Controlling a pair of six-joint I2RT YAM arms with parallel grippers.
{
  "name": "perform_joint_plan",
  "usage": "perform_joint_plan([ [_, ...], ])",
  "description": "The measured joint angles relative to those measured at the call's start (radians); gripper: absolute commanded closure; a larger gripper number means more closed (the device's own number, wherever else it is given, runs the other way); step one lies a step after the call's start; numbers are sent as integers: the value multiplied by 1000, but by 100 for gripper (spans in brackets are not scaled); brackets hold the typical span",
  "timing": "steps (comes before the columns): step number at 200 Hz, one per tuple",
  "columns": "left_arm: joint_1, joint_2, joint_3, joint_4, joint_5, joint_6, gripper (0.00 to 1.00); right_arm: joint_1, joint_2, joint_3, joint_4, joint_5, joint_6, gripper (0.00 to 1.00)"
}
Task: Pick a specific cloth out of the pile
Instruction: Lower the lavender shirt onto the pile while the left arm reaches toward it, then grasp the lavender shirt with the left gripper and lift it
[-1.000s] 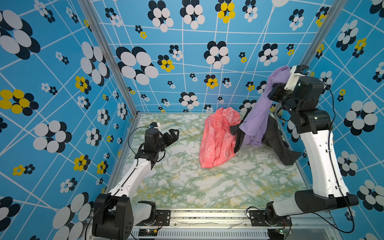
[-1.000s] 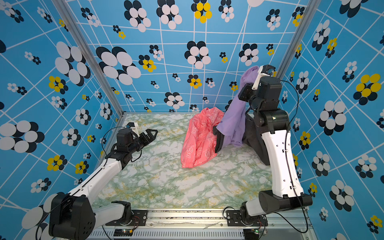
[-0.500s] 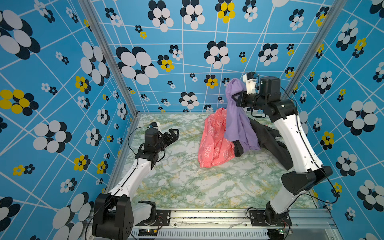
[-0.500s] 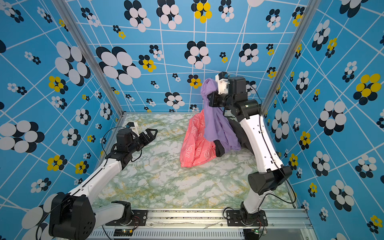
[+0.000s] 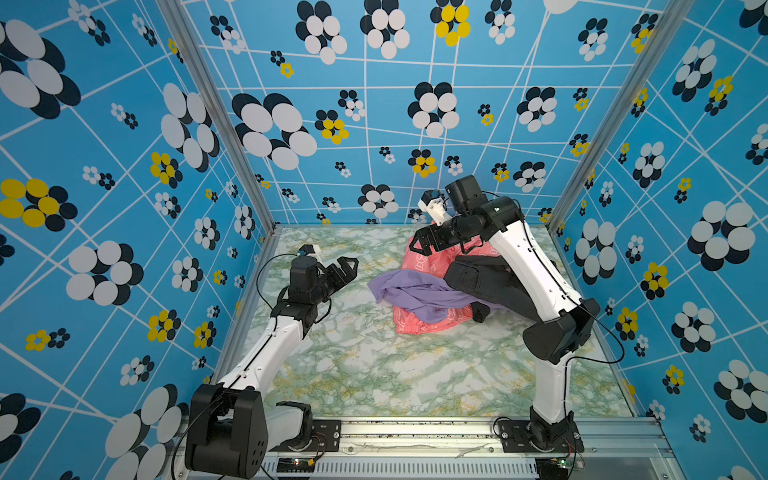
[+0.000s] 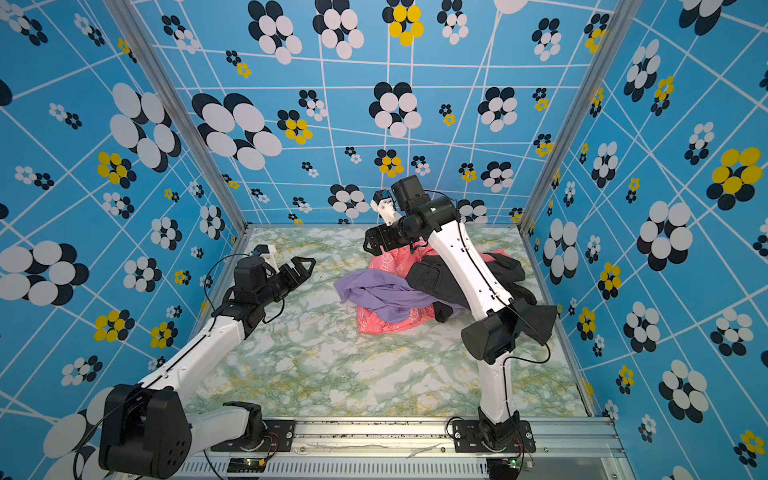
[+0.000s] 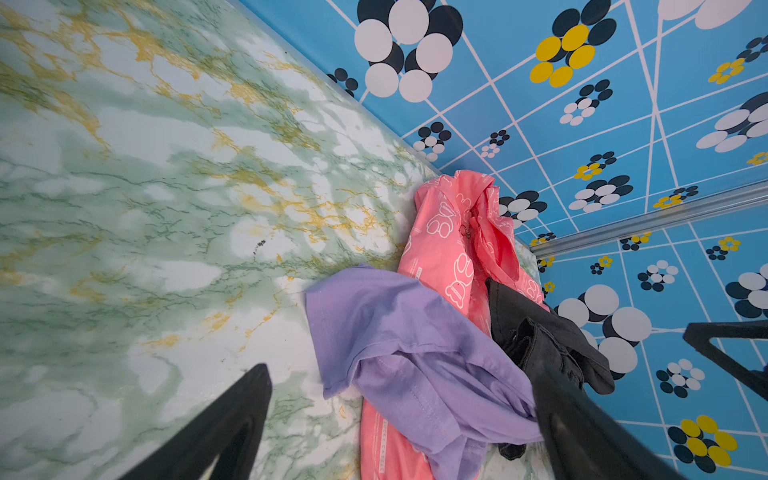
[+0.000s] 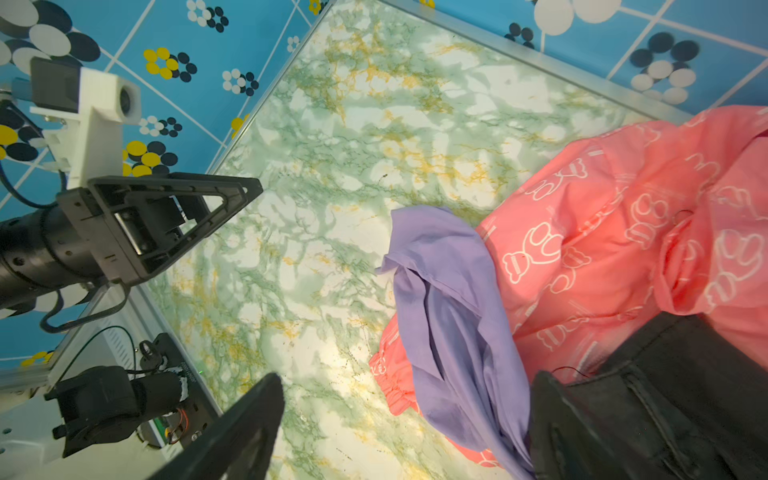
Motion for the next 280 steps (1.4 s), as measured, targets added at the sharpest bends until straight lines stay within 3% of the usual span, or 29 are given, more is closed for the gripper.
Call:
perform_joint_plan([
  [22,0,3,0,18,11,0,1,-26,-87,-73,31,22,20,5],
  [54,-33,50,42,6,53,42,0,-93,-264,-323,169,41,95,1],
  [82,-156,121,181,-73,76,180,0,-173,-423,-573,345,69,191,1],
  [104,-265,182,293,-126,79,304,0,-231,-503,-681,441,93,256,1],
  [144,-436,322,427,-204,60,521,3,-292,-576,-780,529,122,340,1],
  [205,-599,496,513,-274,6,814,8,-322,-602,-865,554,129,408,1],
  [237,-653,572,546,-279,-66,910,14,-325,-619,-876,554,132,418,1],
  [280,-663,677,640,-305,-171,958,24,-329,-634,-893,566,132,433,1],
])
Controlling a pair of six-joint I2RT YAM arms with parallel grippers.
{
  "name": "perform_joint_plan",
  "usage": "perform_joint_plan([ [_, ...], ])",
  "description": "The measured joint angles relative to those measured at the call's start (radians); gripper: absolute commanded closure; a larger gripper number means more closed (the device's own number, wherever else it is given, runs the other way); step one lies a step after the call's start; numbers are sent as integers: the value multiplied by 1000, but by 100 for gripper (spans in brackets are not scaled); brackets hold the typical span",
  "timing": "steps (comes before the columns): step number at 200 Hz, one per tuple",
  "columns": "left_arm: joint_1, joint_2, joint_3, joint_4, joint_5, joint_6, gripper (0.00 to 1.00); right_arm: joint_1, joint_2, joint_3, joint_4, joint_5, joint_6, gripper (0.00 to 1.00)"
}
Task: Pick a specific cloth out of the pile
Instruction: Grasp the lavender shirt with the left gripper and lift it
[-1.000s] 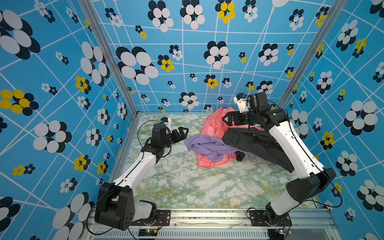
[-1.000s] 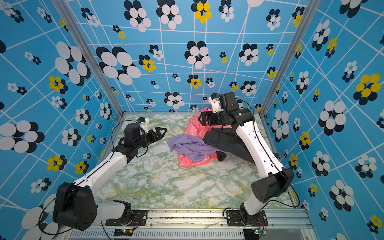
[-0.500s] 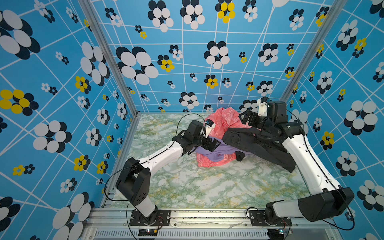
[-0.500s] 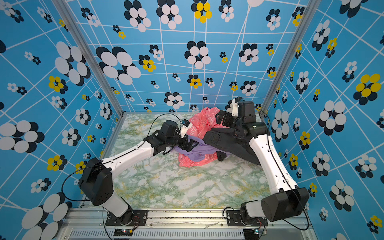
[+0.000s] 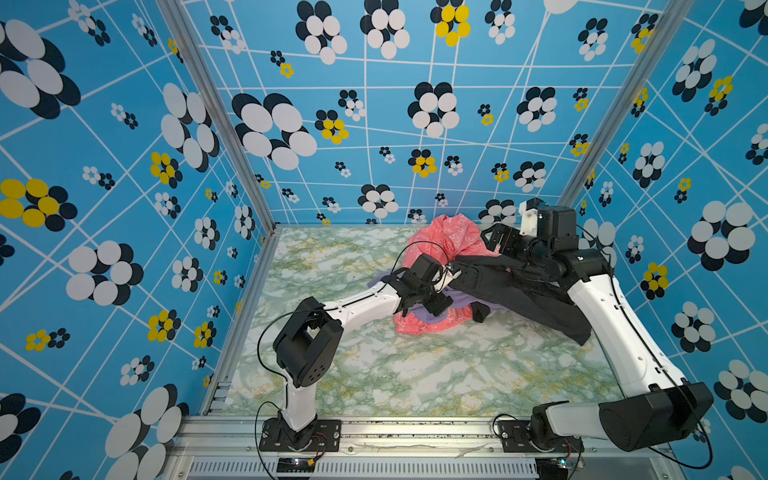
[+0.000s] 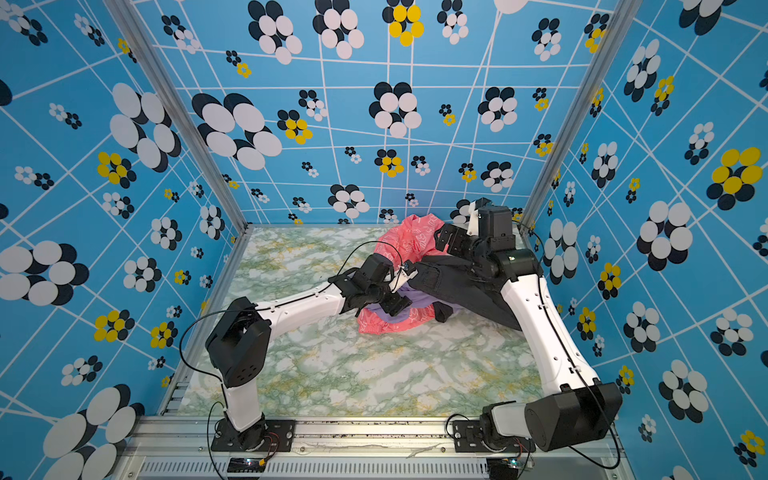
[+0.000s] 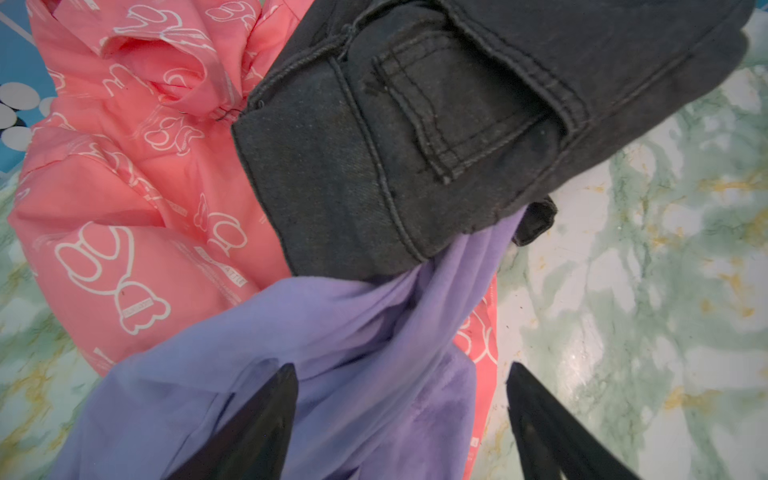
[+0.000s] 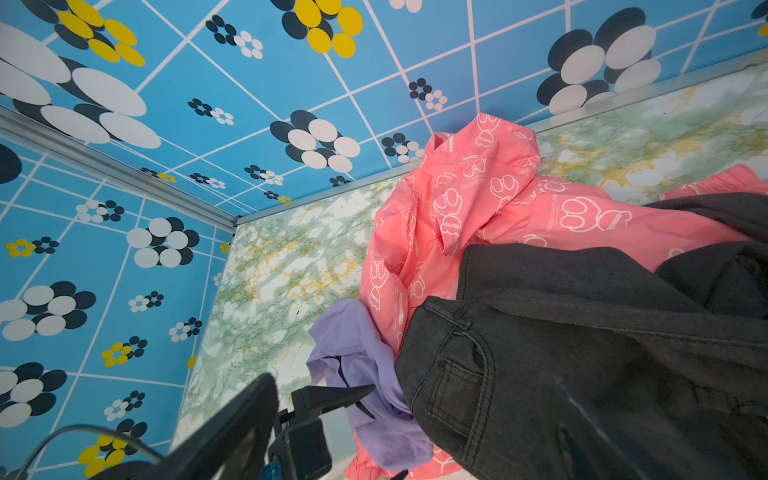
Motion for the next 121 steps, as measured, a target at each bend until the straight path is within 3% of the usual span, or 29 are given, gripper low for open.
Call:
perform_joint_plan([
  [28,0,54,55,-7,-35,17,32,-5,-1,-17,9,0,12,1],
  [59,0,114,112,-32,-33,6,55,-5,-8,-35,17,6,27,2],
  [106,-2,130,132,-58,-24,-14,100,-8,-47,-57,31,24,30,2],
  [121,-4,125,134,-61,-27,-14,100,-11,-53,-57,35,35,33,2],
])
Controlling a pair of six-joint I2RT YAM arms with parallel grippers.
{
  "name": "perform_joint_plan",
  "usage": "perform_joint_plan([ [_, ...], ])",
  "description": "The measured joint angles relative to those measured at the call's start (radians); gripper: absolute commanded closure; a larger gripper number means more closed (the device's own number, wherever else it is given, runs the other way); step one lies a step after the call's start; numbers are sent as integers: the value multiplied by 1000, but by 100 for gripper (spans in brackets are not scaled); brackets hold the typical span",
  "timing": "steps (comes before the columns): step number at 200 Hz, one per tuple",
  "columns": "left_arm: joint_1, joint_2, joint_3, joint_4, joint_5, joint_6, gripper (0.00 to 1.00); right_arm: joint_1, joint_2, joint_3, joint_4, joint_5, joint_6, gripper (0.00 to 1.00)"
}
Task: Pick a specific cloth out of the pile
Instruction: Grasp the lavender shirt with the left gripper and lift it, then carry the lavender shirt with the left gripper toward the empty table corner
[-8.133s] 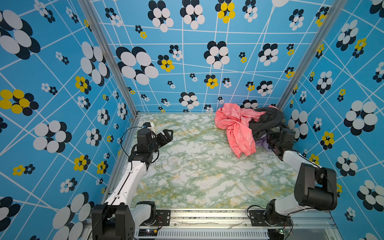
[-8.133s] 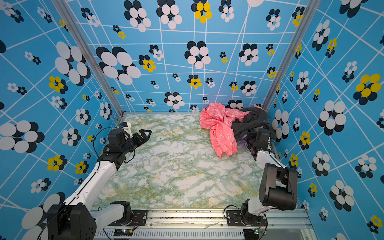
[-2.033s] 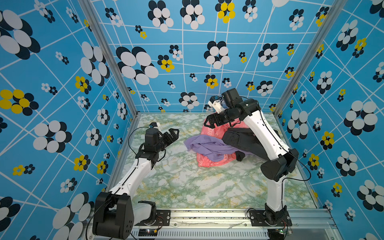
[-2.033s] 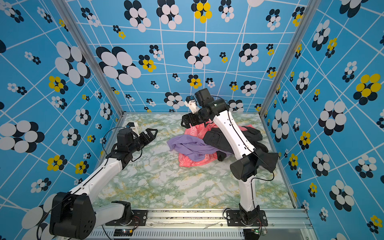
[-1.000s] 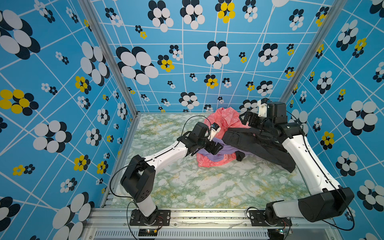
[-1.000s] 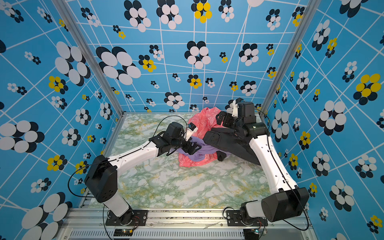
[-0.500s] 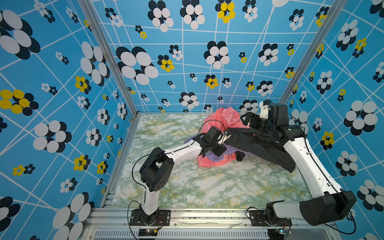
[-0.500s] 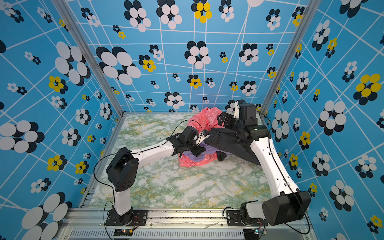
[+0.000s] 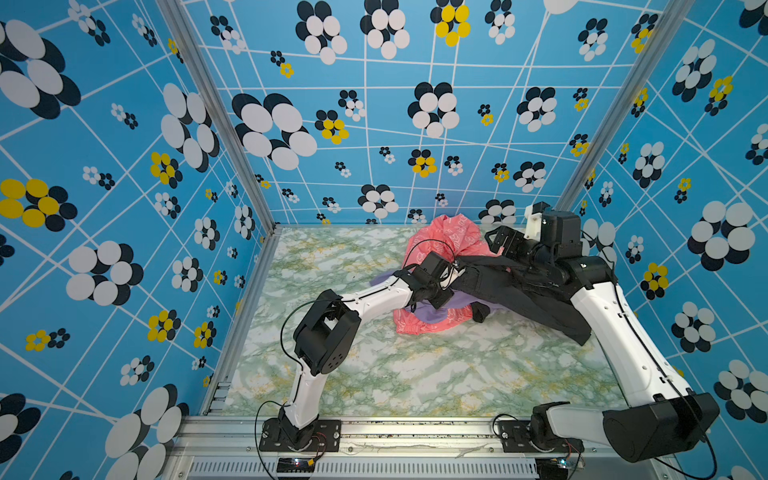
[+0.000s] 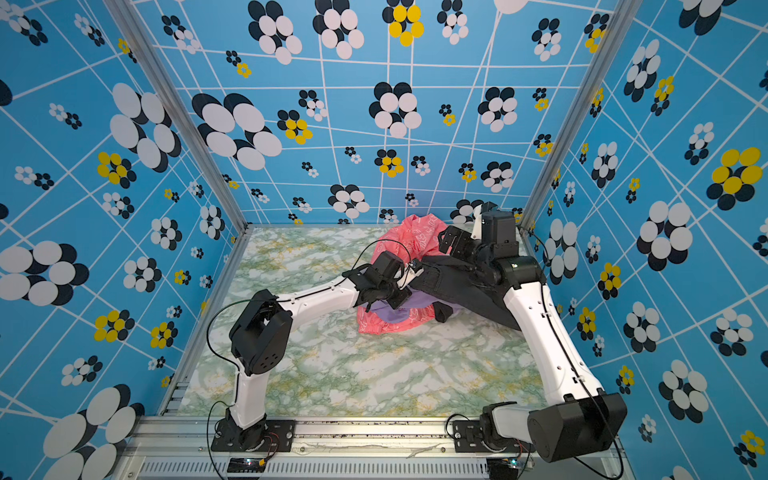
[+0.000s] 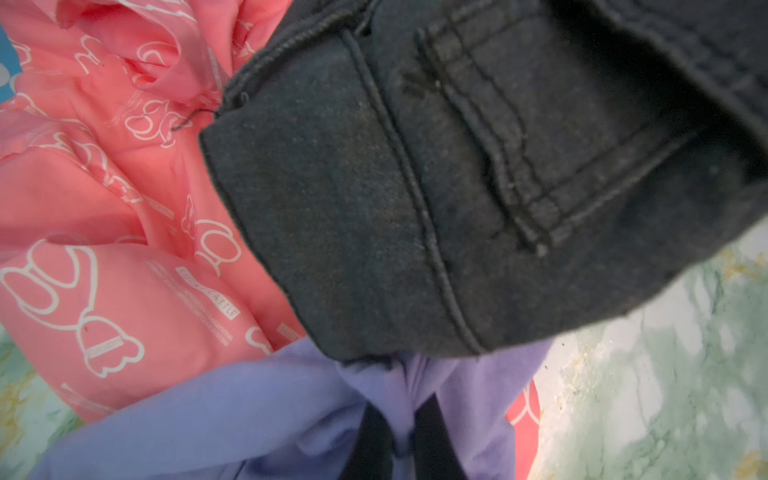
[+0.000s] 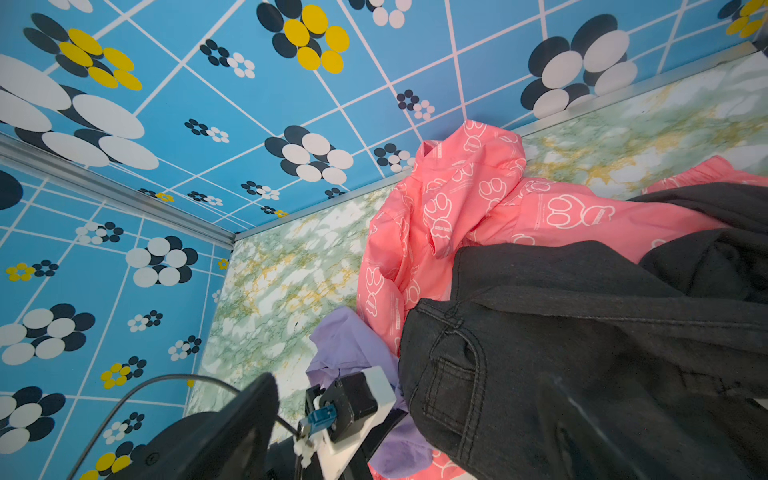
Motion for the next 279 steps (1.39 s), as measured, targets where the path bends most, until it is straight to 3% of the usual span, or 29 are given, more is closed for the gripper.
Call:
perform_joint_plan([
  [65,0,-128,11,11,-8,3,100,-6,-3,-32,19,114,27,1],
  [136,26,-198,165,42,49,-54,100,-11,-14,-54,26,220,58,1],
  [279,163,-225,411,88,172,-357,100,-11,-24,-79,34,261,79,1],
])
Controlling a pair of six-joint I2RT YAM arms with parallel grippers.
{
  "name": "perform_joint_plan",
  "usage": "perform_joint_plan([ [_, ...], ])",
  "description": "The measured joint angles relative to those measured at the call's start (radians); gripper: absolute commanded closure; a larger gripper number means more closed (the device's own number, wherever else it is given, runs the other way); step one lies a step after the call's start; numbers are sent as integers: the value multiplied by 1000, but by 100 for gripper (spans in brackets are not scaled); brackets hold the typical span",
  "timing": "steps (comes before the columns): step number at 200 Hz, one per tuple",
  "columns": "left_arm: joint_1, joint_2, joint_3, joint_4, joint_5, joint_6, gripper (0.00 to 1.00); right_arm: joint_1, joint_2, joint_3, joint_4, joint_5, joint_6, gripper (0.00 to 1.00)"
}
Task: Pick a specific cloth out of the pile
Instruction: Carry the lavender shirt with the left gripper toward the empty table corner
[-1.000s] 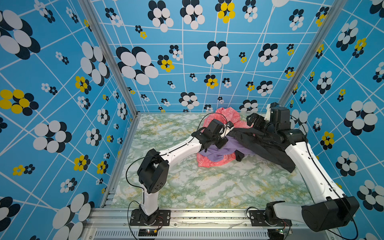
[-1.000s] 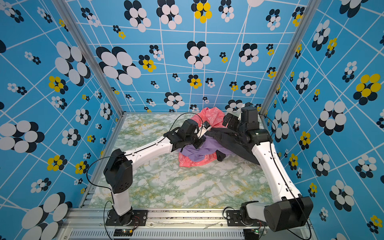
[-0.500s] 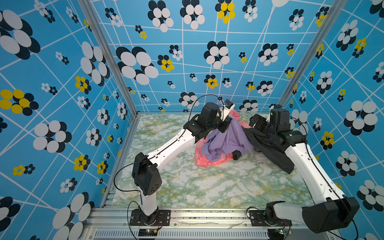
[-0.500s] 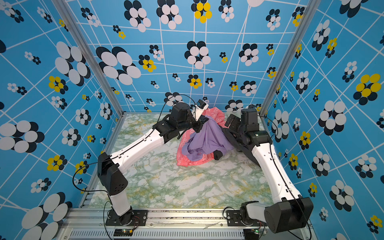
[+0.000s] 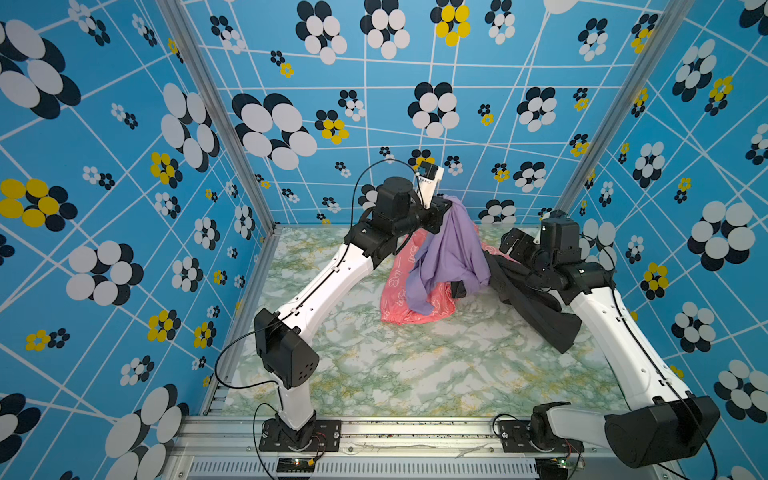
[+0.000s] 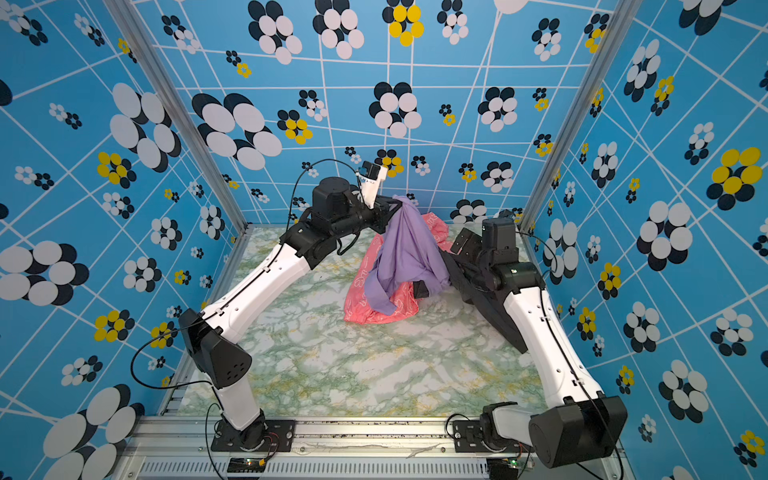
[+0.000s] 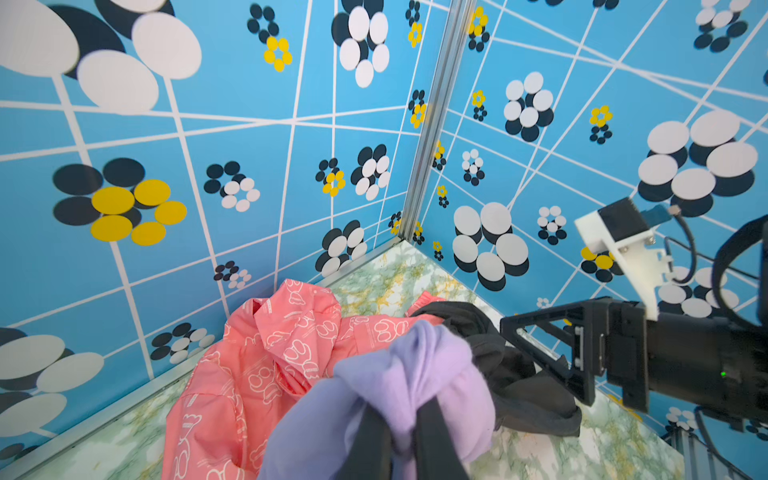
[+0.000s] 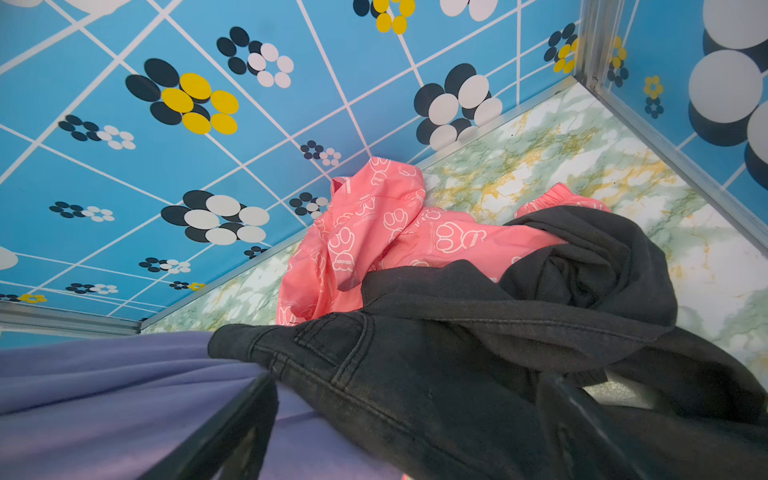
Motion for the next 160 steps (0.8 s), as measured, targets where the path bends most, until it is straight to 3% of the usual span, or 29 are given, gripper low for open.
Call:
perform_joint_plan([
  [80,92,-63,179,98,0,-138,100,0,10,0,39,-2,3,1],
  [160,240,-80,185,-42,-30,-138,100,0,25,-15,55,-32,3,1],
])
